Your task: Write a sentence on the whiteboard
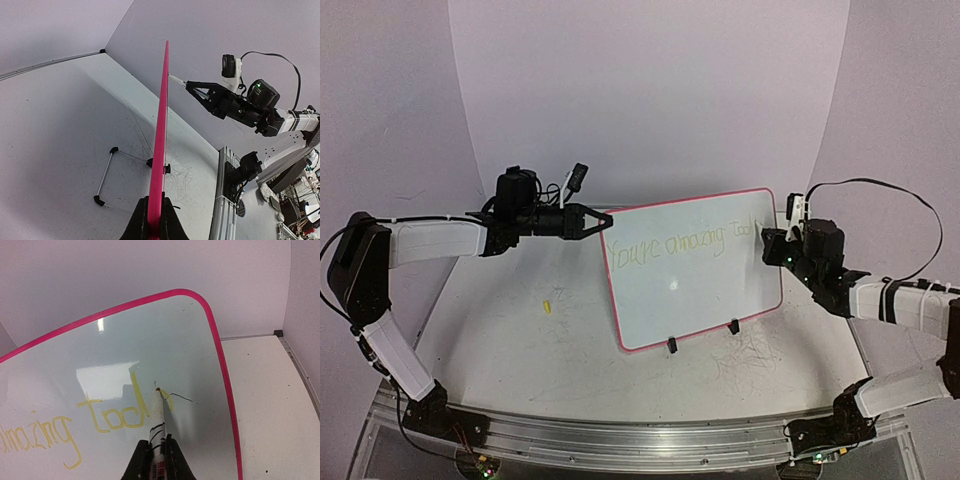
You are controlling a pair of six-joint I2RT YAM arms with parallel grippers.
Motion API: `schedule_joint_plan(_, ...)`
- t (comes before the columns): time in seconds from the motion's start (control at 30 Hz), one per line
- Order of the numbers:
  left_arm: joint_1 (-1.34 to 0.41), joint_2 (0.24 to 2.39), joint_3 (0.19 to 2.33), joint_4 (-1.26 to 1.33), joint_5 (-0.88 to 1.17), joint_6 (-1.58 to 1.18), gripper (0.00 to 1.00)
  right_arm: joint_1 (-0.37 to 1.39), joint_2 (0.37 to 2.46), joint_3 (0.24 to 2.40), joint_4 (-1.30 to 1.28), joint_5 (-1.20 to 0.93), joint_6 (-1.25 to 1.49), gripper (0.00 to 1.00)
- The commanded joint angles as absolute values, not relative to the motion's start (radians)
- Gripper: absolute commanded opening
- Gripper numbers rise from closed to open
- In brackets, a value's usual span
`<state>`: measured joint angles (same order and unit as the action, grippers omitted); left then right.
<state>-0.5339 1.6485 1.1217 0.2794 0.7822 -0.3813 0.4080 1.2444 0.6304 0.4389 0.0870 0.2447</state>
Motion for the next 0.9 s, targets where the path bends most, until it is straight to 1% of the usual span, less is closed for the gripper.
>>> schedule_joint_plan(0.0, -0.548, 1.636, 1.118, 0.221, 0.755, -0.334, 0.00, 0.406, 1.247, 0.642, 0.437, 0.030, 0.250, 0.00)
schedule_joint_plan(0.3, -0.549, 1.635, 1.119, 0.221, 0.756, -0.334, 0.00, 0.406, 1.179, 0.574, 0.384, 0.064, 0.277, 0.00)
schedule_joint_plan(0.67, -0.551, 1.638, 1.117, 0.221, 0.754, -0.333, 0.00, 0.405, 1.215, 0.616, 0.409, 0.139, 0.277, 0.00)
schedule_joint_plan(0.87, -0.552, 1.634, 1.115, 0.220, 0.752, -0.331, 0.00, 0.405, 1.251, 0.668, 0.433, 0.134, 0.264, 0.00)
